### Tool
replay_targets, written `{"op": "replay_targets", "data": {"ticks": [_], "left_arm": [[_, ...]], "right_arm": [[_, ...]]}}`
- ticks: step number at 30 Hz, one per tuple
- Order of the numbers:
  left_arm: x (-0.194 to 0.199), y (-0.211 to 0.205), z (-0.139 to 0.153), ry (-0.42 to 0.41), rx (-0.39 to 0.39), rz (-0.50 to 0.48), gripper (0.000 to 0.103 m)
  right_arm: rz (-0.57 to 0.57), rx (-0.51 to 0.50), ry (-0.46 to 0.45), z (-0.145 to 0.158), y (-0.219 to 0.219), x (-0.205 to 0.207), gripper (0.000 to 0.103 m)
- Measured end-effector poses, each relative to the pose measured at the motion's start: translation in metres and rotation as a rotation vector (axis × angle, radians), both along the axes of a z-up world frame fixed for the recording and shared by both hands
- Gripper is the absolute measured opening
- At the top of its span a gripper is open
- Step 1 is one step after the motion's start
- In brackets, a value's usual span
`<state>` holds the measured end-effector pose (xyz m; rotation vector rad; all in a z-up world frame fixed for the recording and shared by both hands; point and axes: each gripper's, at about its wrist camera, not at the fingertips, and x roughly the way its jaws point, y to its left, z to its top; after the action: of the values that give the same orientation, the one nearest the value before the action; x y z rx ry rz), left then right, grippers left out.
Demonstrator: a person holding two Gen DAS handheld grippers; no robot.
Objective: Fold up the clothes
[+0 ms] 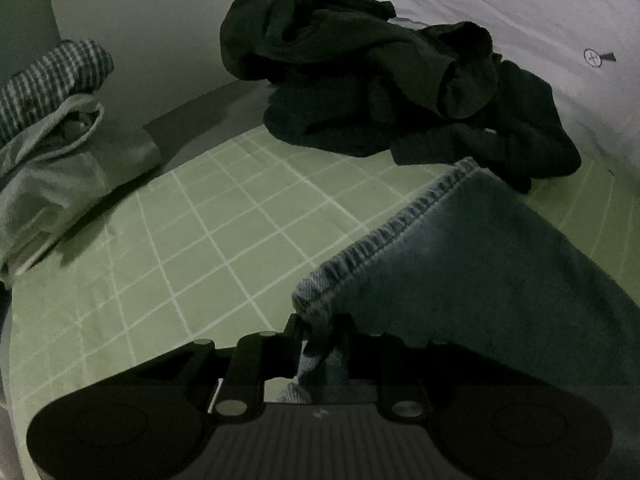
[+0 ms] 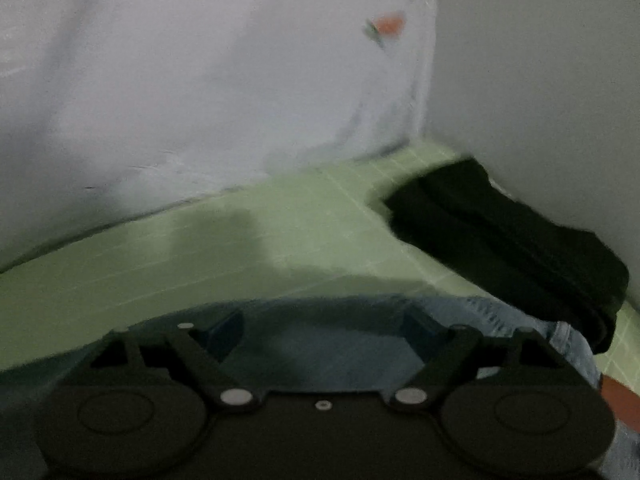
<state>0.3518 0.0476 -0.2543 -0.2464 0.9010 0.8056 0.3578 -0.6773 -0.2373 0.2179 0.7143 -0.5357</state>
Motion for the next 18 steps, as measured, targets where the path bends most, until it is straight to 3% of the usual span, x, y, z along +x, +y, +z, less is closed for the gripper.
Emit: {"op": "replay_targets", "data": {"ticks": [6, 8, 9, 10, 11, 13, 15, 18], "left_arm": [[-0.001, -0.006, 0.007, 0.022, -0.006, -0.008, 0.029], [-0.003, -0.008, 0.012, 0.014, -0.006, -0.018, 0.032], [-0.005, -0.008, 0.015, 0.01, 0.001, -0.022, 0.032], [-0.006, -0.009, 0.018, 0.005, 0.008, -0.026, 0.032], [-0.008, -0.009, 0.021, 0.0, 0.016, -0.03, 0.032], [-0.012, -0.009, 0.03, -0.016, 0.026, -0.037, 0.032], [-0.016, -0.01, 0.039, -0.039, 0.03, -0.051, 0.032], [-0.021, -0.023, 0.046, -0.058, 0.02, -0.096, 0.034]], "right_arm": [[-0.094, 0.071, 0.017, -0.012, -0.045, 0.033, 0.089], [-0.109, 0.101, 0.066, -0.02, -0.05, 0.039, 0.076], [-0.099, 0.125, 0.091, -0.024, -0.05, 0.039, 0.054], [-0.088, 0.148, 0.115, -0.027, -0.05, 0.038, 0.047], [-0.075, 0.135, 0.117, -0.027, -0.044, 0.032, 0.045], [-0.058, 0.101, 0.117, -0.024, -0.032, 0.018, 0.022], [-0.045, 0.093, 0.102, -0.015, -0.014, -0.005, 0.015], [-0.043, 0.135, 0.057, -0.006, 0.012, -0.052, 0.013]]}}
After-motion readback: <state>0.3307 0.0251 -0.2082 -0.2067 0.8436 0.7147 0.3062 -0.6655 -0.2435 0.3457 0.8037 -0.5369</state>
